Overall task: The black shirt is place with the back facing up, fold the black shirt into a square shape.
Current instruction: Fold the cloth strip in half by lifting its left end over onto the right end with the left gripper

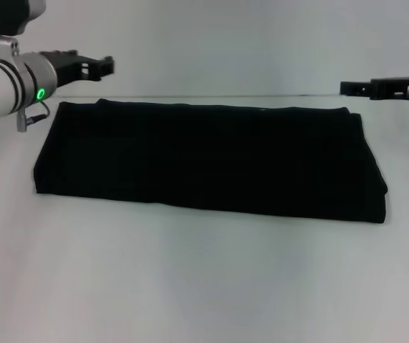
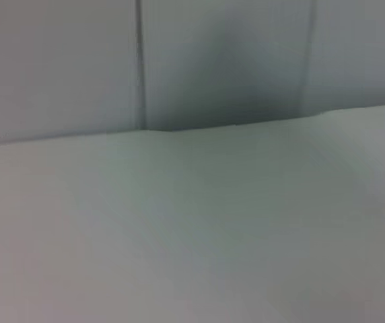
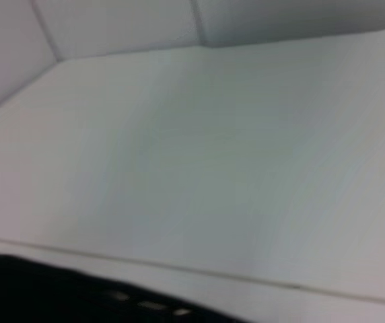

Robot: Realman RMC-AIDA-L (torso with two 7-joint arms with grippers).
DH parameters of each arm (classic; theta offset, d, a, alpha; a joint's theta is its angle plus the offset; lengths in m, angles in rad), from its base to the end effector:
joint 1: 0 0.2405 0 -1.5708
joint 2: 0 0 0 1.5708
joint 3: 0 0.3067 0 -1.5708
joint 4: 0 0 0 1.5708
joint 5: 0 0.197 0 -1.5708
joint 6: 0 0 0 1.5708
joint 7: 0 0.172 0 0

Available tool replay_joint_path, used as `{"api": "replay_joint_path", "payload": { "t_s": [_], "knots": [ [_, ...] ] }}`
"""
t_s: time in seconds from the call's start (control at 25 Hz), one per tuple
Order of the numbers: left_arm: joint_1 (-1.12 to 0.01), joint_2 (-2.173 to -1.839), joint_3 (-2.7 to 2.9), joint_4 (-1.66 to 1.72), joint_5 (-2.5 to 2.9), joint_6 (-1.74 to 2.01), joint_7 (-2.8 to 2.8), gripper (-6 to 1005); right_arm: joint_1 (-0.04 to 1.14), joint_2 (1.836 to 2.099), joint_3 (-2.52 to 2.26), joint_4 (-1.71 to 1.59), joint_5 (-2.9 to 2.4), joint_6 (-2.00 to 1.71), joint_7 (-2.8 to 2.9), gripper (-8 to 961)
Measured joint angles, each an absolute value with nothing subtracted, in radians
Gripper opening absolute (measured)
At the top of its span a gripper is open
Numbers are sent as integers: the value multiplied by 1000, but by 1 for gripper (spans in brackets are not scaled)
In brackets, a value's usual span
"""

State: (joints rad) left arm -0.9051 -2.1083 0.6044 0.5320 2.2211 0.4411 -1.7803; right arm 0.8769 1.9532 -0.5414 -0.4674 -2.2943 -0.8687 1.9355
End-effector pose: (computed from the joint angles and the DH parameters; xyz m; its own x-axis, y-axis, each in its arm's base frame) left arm -0.2613 0.5399 -0.0128 0.7175 0.4250 0.5520 0.6785 -0.2466 -0.6920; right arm 0.2797 0.5175 0.0104 0.6017 -0.5864 -0.5423 -0.7964 -0.3890 -0.4630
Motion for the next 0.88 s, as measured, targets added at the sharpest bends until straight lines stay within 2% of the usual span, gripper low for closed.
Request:
{"api": "replay_joint_path", "payload": {
  "t_s": [0.16, 0.24, 0.36, 0.6, 0.88],
  "knots": [
    [-845, -2083, 602, 634, 2223, 804, -1883, 638, 836, 1939, -542, -511, -2254, -1048, 1984, 676],
    [-815, -2075, 597, 690, 2221, 958, -1931, 736, 802, 1938, -542, -543, -2207, -1134, 1993, 725],
    [-764, -2068, 600, 777, 2228, 1131, -2003, 884, 756, 1932, -541, -565, -2124, -1249, 1994, 745],
    [-703, -2062, 596, 824, 2263, 1210, -2082, 910, 723, 1921, -550, -561, -2099, -1347, 2003, 760],
    [-686, -2068, 594, 813, 2418, 1161, -2138, 910, 722, 1919, -579, -557, -2104, -1402, 2024, 753]
  ]
}}
